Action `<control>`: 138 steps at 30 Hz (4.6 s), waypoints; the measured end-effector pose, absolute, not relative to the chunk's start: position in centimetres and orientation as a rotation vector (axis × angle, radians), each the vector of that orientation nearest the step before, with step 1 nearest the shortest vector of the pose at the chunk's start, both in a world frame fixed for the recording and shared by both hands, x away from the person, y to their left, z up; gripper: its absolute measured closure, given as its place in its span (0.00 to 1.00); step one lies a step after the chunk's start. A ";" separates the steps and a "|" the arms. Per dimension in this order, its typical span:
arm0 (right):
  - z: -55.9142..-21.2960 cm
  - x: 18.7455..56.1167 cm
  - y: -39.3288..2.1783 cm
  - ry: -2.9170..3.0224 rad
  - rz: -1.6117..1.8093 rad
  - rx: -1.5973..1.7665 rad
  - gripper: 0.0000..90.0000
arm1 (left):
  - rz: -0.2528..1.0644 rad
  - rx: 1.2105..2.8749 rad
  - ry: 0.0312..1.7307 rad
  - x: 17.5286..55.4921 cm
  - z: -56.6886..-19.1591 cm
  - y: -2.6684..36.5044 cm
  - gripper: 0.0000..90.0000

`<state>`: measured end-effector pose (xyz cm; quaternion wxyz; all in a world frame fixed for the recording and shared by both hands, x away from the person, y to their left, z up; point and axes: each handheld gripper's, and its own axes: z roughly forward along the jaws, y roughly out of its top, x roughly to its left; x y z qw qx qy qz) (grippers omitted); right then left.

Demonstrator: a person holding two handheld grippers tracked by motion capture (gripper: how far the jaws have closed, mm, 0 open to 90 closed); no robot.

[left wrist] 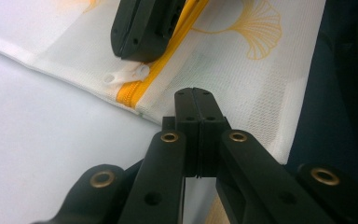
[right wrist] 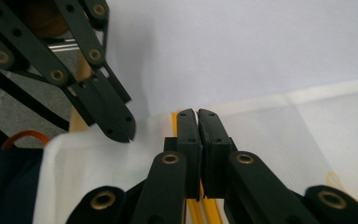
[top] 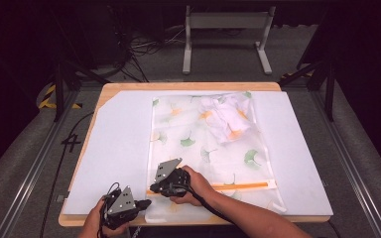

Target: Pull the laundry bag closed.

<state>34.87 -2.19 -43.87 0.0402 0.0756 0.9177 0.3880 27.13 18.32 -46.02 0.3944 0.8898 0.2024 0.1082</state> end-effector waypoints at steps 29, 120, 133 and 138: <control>-43.9 36.1 0.7 2.921 1.177 0.325 0.88 | 0.268 2.260 0.507 27.2 -46.0 18.3 1.00; -44.4 35.3 -2.8 2.912 1.201 0.415 1.00 | 0.335 2.288 0.498 28.8 -45.8 17.0 1.00; -44.5 35.1 -3.4 2.909 1.203 0.458 1.00 | 0.316 2.259 0.519 28.6 -46.1 17.3 1.00; -44.6 35.1 -3.3 2.915 1.220 0.458 1.00 | 0.287 2.246 0.523 28.8 -46.2 17.6 1.00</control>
